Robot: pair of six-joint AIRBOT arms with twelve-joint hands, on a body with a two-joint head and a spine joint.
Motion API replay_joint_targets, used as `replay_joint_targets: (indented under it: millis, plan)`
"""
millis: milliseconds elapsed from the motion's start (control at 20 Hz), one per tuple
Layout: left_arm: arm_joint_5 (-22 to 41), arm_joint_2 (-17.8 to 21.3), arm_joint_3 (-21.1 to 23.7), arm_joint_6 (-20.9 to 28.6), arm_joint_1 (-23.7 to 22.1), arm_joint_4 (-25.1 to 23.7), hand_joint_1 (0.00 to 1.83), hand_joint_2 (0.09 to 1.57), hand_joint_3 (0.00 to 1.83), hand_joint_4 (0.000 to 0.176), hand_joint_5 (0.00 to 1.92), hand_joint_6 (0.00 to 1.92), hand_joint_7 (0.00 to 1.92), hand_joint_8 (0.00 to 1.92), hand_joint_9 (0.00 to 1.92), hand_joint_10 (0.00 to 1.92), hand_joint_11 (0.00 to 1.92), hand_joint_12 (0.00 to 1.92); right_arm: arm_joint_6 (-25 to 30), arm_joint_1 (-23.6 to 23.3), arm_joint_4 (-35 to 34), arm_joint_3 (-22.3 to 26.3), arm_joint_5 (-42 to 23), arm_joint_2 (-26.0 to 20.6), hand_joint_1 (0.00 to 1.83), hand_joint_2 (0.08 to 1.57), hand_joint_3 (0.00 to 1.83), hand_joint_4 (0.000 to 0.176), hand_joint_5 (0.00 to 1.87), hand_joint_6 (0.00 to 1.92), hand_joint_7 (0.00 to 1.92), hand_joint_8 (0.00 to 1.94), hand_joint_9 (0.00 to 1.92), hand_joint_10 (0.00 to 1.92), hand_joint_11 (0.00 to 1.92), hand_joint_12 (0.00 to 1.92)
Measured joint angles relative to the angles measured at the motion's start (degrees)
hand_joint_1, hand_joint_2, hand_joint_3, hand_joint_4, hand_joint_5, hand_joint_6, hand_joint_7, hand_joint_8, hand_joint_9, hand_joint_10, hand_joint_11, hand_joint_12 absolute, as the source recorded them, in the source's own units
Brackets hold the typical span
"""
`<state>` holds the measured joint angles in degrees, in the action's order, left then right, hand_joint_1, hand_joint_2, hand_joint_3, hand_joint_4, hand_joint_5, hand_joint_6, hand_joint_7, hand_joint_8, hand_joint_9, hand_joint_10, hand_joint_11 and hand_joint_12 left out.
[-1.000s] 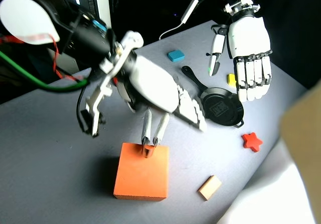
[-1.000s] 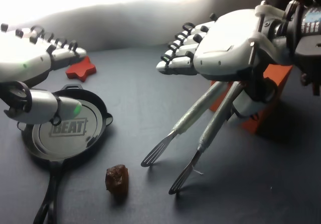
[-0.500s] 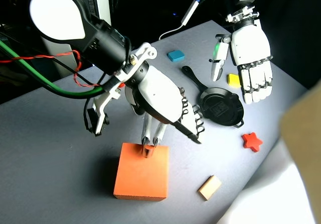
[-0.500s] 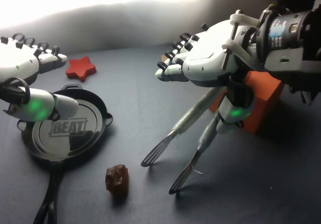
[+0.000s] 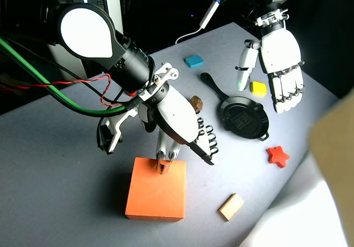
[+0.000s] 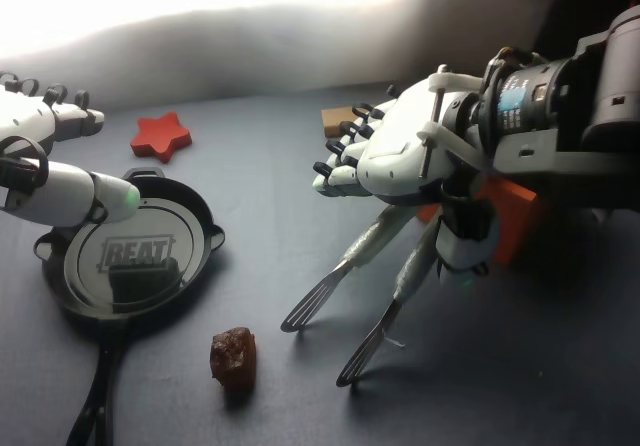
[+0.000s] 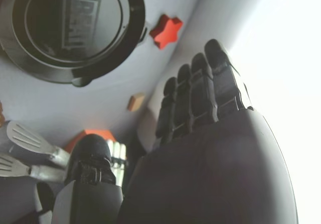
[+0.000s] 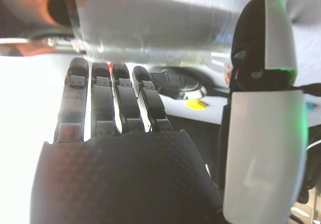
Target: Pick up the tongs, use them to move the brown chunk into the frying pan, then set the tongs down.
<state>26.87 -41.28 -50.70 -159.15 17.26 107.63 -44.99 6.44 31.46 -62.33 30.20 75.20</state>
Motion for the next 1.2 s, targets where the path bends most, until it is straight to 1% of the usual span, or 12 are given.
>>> replay_joint_targets:
  millis: [100, 150, 200, 250, 500, 550, 650, 800, 1000, 1100, 1150, 1200]
  plan:
    - [0.2, 0.0, 0.0, -1.3, 0.0, 1.4, 0.00, 1.21, 0.00, 0.000, 0.08, 0.00, 0.11, 0.00, 0.09, 0.00, 0.00, 0.30, -1.7, 1.0, -0.1, -0.5, -0.4, 0.8, 1.00, 0.83, 0.00, 0.000, 0.00, 0.00, 0.00, 0.00, 0.00, 0.00, 0.00, 0.00]
    - [0.1, 0.0, -0.1, -1.7, 0.0, 2.0, 0.00, 1.22, 0.00, 0.000, 0.09, 0.01, 0.12, 0.00, 0.10, 0.00, 0.00, 0.34, -2.7, 1.4, -0.1, -0.6, -1.1, 0.9, 1.02, 0.82, 0.00, 0.000, 0.00, 0.00, 0.00, 0.00, 0.00, 0.00, 0.00, 0.00]
    - [0.1, 0.0, 0.0, -1.7, 0.0, 2.5, 0.00, 1.22, 0.00, 0.000, 0.07, 0.00, 0.09, 0.00, 0.07, 0.00, 0.00, 0.28, -3.7, 1.8, -0.2, -0.6, -1.5, 0.9, 1.01, 0.83, 0.00, 0.000, 0.00, 0.00, 0.00, 0.00, 0.00, 0.00, 0.00, 0.00]
    - [0.0, 0.0, 0.0, -1.8, -0.1, 2.6, 0.00, 1.22, 0.00, 0.000, 0.07, 0.00, 0.09, 0.00, 0.07, 0.00, 0.00, 0.27, -4.0, 2.1, -0.3, -0.7, -1.7, 1.0, 1.01, 0.83, 0.00, 0.000, 0.00, 0.00, 0.00, 0.00, 0.00, 0.00, 0.00, 0.00]
    - [-0.3, -0.1, 0.0, -2.2, -0.5, 2.6, 0.00, 1.21, 0.00, 0.000, 0.06, 0.00, 0.09, 0.00, 0.08, 0.00, 0.00, 0.32, -3.7, 3.9, -0.2, -3.8, -2.4, 3.4, 1.03, 0.84, 0.00, 0.000, 0.00, 0.00, 0.00, 0.00, 0.00, 0.00, 0.00, 0.00]
    - [-0.4, -0.1, 0.0, -2.2, -0.5, 2.6, 0.00, 1.21, 0.00, 0.000, 0.05, 0.00, 0.08, 0.00, 0.07, 0.00, 0.00, 0.28, -3.7, 4.3, -0.1, -4.2, -2.2, 3.7, 1.03, 0.84, 0.00, 0.000, 0.00, 0.00, 0.00, 0.00, 0.00, 0.00, 0.00, 0.00]
    - [-0.4, -0.1, 0.0, -2.2, -0.5, 2.6, 0.00, 1.20, 0.00, 0.000, 0.04, 0.00, 0.08, 0.00, 0.07, 0.00, 0.00, 0.29, -3.7, 4.6, -0.1, -4.2, -2.5, 3.8, 1.03, 0.85, 0.00, 0.000, 0.00, 0.00, 0.00, 0.00, 0.00, 0.00, 0.00, 0.00]
    - [-0.7, -0.1, 0.0, -2.2, -0.5, 2.6, 0.00, 1.20, 0.00, 0.000, 0.07, 0.01, 0.10, 0.00, 0.10, 0.01, 0.00, 0.36, -3.5, 4.6, -0.1, -4.3, -2.7, 4.0, 1.05, 0.88, 0.02, 0.000, 0.00, 0.00, 0.00, 0.00, 0.00, 0.00, 0.00, 0.00]
    - [-0.7, -0.1, 0.0, -2.2, -0.5, 2.6, 0.00, 1.20, 0.00, 0.000, 0.06, 0.00, 0.09, 0.00, 0.08, 0.00, 0.00, 0.32, -2.6, 4.6, -0.2, -4.7, -2.8, 3.9, 1.06, 0.93, 0.03, 0.000, 0.00, 0.00, 0.00, 0.00, 0.00, 0.00, 0.00, 0.00]
    - [-0.7, -0.1, 0.0, -2.2, -0.2, 2.6, 0.00, 1.20, 0.00, 0.000, 0.08, 0.01, 0.11, 0.01, 0.11, 0.01, 0.00, 0.42, -2.6, 4.6, 0.0, -4.8, -2.7, 3.8, 1.06, 0.95, 0.04, 0.000, 0.00, 0.00, 0.00, 0.00, 0.00, 0.00, 0.00, 0.00]
    - [-0.8, -0.1, 0.0, -2.2, 0.0, 2.6, 0.00, 1.21, 0.00, 0.000, 0.08, 0.01, 0.10, 0.01, 0.09, 0.01, 0.00, 0.35, -2.6, 4.6, -0.1, -4.9, -2.7, 3.9, 1.09, 0.98, 0.04, 0.000, 0.02, 0.01, 0.03, 0.01, 0.02, 0.01, 0.00, 0.00]
    - [-0.8, -0.1, 0.0, -2.2, 0.1, 2.6, 0.00, 1.21, 0.00, 0.000, 0.08, 0.01, 0.10, 0.01, 0.09, 0.01, 0.00, 0.35, -2.6, 4.6, -0.1, -4.9, -2.7, 3.9, 1.09, 0.98, 0.04, 0.000, 0.02, 0.01, 0.03, 0.01, 0.02, 0.01, 0.00, 0.00]
